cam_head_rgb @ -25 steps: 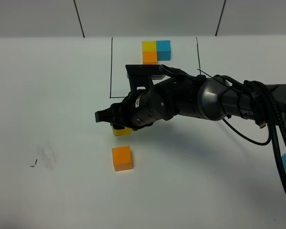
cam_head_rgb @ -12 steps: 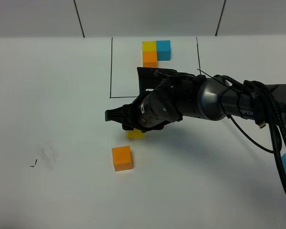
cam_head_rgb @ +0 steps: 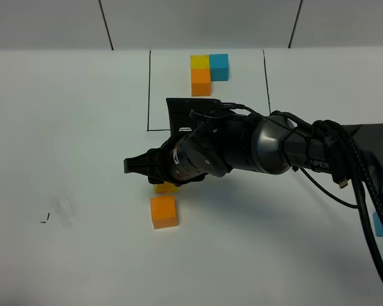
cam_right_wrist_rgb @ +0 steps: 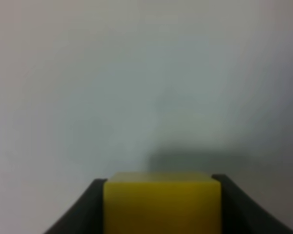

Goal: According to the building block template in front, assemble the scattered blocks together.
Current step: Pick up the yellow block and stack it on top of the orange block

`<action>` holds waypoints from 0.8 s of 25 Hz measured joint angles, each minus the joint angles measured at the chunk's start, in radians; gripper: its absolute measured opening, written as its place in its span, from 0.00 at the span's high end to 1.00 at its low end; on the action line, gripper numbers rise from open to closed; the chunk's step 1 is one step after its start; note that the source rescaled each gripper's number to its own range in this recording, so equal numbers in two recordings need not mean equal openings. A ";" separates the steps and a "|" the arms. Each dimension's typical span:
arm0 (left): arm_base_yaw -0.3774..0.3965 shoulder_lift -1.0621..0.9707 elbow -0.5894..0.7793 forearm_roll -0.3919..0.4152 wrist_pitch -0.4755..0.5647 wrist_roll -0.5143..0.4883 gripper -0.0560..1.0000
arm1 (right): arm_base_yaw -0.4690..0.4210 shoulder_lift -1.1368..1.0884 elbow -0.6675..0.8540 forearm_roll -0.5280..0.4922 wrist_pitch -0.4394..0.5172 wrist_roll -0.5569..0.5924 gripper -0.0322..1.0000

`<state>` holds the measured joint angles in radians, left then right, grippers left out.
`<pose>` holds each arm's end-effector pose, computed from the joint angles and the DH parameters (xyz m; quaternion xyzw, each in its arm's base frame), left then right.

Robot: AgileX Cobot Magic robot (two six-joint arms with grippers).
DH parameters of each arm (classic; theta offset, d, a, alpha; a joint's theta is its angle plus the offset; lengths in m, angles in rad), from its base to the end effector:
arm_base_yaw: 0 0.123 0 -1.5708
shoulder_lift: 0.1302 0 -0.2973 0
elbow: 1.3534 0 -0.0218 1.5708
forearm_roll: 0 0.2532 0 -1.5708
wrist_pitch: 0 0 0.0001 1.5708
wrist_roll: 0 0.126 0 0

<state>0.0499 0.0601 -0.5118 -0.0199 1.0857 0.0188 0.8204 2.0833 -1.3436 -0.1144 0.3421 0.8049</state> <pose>0.0218 -0.0011 0.2623 -0.0133 0.8716 0.0069 0.4899 0.3181 0.3341 0.1191 -0.0536 0.9568 0.1828 0.2195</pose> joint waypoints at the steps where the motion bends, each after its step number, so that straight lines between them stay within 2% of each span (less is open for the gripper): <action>1: 0.000 0.000 0.000 0.000 0.000 0.000 0.95 | 0.001 0.000 0.000 0.000 -0.005 0.000 0.39; 20: 0.000 0.000 0.000 0.000 0.000 0.000 0.95 | 0.015 0.066 -0.008 0.001 -0.046 0.030 0.39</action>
<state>0.0499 0.0601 -0.5118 -0.0199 1.0857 0.0188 0.8359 2.1491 -1.3516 -0.1133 0.2962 0.8351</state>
